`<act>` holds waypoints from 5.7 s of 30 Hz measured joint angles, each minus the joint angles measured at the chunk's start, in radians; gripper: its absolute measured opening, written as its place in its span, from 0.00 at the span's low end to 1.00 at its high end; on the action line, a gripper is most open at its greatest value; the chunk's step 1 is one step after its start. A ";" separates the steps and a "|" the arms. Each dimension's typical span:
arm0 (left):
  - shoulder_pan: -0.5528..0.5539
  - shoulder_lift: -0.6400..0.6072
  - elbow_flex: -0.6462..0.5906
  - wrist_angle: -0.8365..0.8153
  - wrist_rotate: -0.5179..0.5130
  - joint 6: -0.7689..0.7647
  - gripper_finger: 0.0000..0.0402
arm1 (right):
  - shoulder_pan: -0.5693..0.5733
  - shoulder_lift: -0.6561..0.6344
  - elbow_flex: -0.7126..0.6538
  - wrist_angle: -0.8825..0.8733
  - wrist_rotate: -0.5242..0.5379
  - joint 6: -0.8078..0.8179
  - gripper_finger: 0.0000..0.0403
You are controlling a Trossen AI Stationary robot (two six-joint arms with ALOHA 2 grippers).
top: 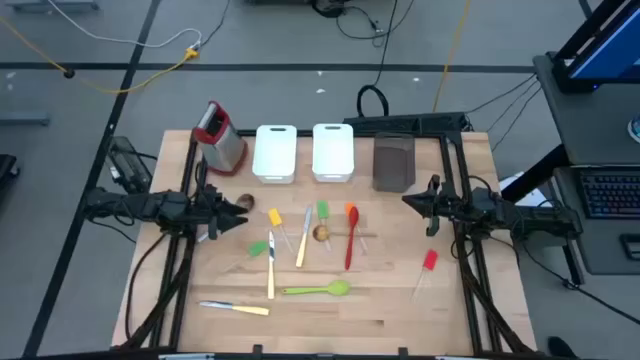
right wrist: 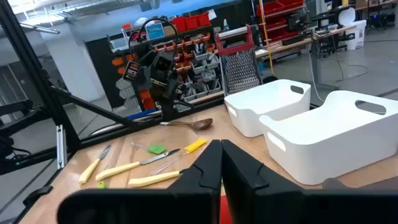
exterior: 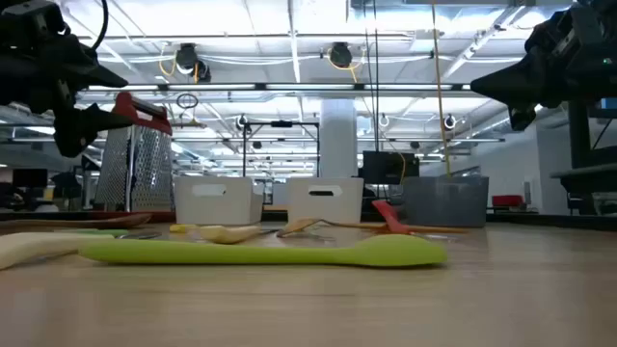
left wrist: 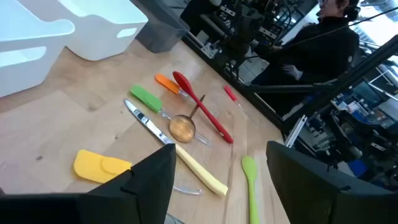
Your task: Pick & Place Kitchen Items
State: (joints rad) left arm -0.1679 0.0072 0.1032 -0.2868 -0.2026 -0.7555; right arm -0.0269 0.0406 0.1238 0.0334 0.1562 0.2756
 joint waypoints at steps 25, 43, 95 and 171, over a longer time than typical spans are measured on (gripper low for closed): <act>0.000 0.000 0.000 0.000 0.000 0.000 0.64 | 0.000 0.000 0.000 0.000 0.000 0.000 0.01; 0.000 0.000 0.000 0.000 0.000 0.000 0.64 | 0.000 0.000 0.000 0.000 0.000 0.000 0.01; -0.034 0.191 0.042 0.431 -0.140 0.398 0.64 | 0.000 0.000 0.000 0.007 0.008 -0.031 0.01; -0.098 1.199 0.694 -0.410 0.159 -0.185 0.98 | 0.000 0.000 0.000 0.007 0.005 -0.034 0.01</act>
State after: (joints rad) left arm -0.2659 1.2064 0.7975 -0.6964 -0.0434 -0.9406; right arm -0.0272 0.0404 0.1238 0.0401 0.1608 0.2420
